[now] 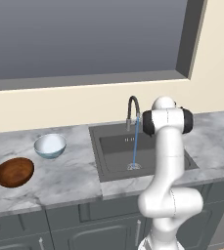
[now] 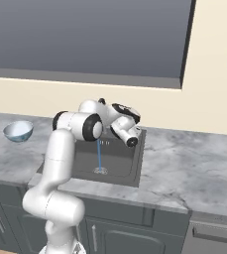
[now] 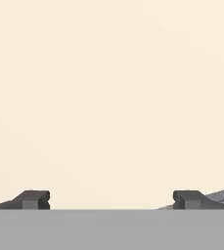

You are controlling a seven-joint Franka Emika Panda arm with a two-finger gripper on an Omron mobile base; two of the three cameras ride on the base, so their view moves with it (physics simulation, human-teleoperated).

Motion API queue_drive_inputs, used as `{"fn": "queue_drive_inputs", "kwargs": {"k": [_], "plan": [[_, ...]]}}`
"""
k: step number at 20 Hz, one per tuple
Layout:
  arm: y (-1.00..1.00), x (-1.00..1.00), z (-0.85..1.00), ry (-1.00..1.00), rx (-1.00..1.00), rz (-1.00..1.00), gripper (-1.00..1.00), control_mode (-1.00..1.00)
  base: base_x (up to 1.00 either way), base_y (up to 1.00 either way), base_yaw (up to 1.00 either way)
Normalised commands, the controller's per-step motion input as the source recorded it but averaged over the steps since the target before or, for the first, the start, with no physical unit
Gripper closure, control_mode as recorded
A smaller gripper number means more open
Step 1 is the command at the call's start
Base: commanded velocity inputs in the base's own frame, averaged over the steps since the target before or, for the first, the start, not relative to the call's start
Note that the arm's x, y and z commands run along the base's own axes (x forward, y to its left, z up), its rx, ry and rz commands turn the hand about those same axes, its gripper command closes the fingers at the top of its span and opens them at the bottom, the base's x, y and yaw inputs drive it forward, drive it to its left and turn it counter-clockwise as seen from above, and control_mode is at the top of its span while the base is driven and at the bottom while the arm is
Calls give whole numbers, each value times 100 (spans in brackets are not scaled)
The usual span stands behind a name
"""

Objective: Rinse each bowl for a few seconds and place them down in the sink or on the counter.

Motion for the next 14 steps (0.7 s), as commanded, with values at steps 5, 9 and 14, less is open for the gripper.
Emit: {"fn": "queue_drive_inputs", "kwargs": {"k": [5, 9, 14], "plan": [[-42, -35, 67, -3, 18, 3, -100, -100, 0, 0, 0], [-14, -40, 74, -1, 12, 1, -100, -100, 0, 0, 0], [-6, -53, 79, 3, 9, -1, -100, -100, 0, 0, 0]]}}
